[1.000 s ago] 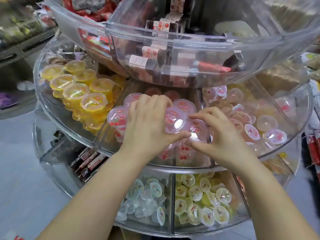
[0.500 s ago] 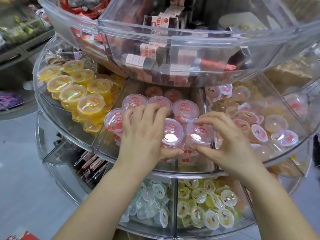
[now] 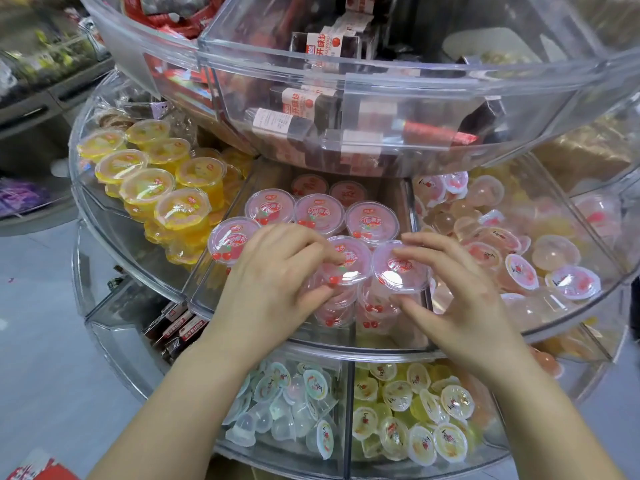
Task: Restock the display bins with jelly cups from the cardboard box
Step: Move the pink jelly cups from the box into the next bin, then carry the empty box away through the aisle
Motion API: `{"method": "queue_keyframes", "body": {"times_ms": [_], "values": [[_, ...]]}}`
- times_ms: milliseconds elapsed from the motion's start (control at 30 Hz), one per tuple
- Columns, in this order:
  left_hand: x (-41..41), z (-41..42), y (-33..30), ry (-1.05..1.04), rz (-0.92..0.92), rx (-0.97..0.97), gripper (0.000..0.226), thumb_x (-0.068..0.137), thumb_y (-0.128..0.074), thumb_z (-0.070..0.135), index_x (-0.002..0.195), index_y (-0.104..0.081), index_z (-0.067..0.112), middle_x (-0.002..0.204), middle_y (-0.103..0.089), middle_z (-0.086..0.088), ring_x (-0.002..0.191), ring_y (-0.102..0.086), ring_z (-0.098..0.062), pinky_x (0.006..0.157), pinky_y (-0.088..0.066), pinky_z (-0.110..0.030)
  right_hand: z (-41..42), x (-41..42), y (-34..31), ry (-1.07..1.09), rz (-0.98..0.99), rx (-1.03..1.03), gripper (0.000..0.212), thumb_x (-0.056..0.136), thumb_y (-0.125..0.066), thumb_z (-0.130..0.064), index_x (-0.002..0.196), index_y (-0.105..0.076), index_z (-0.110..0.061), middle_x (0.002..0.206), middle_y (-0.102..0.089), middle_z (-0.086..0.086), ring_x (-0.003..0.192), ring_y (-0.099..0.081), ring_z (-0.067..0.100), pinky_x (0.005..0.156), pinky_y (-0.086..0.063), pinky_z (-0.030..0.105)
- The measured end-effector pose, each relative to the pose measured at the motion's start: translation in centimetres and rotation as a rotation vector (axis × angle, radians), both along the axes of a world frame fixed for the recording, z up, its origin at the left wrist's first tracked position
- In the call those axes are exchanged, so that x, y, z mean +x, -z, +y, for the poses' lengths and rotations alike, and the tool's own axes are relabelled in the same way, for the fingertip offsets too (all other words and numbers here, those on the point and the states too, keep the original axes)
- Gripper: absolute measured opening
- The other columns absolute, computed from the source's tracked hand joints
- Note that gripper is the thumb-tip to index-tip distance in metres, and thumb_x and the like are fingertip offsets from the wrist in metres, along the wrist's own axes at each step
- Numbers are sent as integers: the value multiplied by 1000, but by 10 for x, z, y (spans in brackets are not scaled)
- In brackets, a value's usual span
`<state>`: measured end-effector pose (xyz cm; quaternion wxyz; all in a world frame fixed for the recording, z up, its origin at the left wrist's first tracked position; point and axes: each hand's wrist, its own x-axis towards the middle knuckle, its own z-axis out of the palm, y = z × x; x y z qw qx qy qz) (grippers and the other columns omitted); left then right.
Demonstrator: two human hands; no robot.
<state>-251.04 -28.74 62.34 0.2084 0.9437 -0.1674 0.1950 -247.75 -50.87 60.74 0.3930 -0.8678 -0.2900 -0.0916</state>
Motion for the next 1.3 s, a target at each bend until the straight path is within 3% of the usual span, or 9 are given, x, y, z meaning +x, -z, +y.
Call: {"method": "queue_keyframes", "body": {"times_ms": [267, 467, 600, 700, 833, 967, 1100, 1233, 1300], "values": [[-1, 6, 3, 22, 21, -74, 22, 72, -64, 23, 91, -69, 12, 98, -66, 2, 96, -61, -20, 86, -45, -40, 8, -6, 3, 38, -8, 22, 48, 69, -77, 1, 112, -63, -15, 120, -54, 0, 115, -46, -1, 101, -29, 6], [-2, 4, 4, 0, 1, -52, 23, 73, -71, 20, 94, -69, 11, 101, -67, 1, 100, -60, -21, 89, -45, -42, 7, -7, 5, 18, 22, 39, 51, 70, -73, 5, 114, -61, -16, 125, -52, 2, 121, -43, -2, 104, -27, 8], [-4, 4, 4, 17, -17, -32, 29, 70, -77, 15, 97, -69, 9, 103, -67, -1, 104, -60, -23, 91, -45, -44, 8, -9, 4, 1, 25, 38, 53, 71, -77, -8, 118, -55, -22, 128, -49, -1, 122, -39, -9, 104, -26, 7], [-8, 5, 2, 24, -37, -63, 33, 74, -76, 22, 103, -68, 8, 107, -67, -3, 107, -60, -23, 93, -46, -44, 8, -12, 1, 41, 45, 68, 59, 69, -79, -20, 120, -51, -25, 131, -48, -2, 126, -41, 0, 108, -27, 13], [-20, 12, -2, -72, -119, -251, 25, 77, -73, 19, 98, -69, 7, 101, -67, 0, 98, -61, -17, 90, -46, -31, 14, -19, -13, 96, -95, 91, 53, 71, -77, -27, 117, -51, -23, 125, -49, -1, 123, -41, -1, 106, -26, 13], [-54, 32, -1, -208, -173, -492, 15, 82, -65, 19, 97, -65, 20, 98, -63, 15, 94, -58, -3, 86, -43, -16, 50, -41, -33, 22, -183, 278, 32, 81, -65, -23, 111, -54, -21, 111, -53, -8, 111, -50, 1, 97, -36, 16], [-121, 72, 21, -442, -128, -640, 19, 83, -60, 23, 93, -63, 39, 90, -65, 22, 91, -60, 2, 82, -41, -8, 119, -84, -29, -303, 141, 409, 24, 82, -60, -20, 103, -58, -32, 95, -58, -17, 86, -58, 9, 77, -43, 17], [-209, 115, 86, -801, -25, -824, 22, 83, -61, 19, 86, -65, 40, 91, -67, 20, 87, -63, 1, 79, -43, -6, 192, -136, 22, -579, 497, 241, 19, 80, -61, -23, 95, -61, -36, 87, -61, -15, 79, -59, 4, 72, -41, 8], [-257, 135, 134, -989, 4, -904, 27, 84, -64, 12, 83, -65, 39, 89, -69, 18, 84, -63, 1, 79, -45, -10, 224, -164, 67, -642, 688, 124, 22, 80, -64, -21, 92, -61, -39, 87, -63, -11, 78, -60, 6, 71, -45, 12]]}}
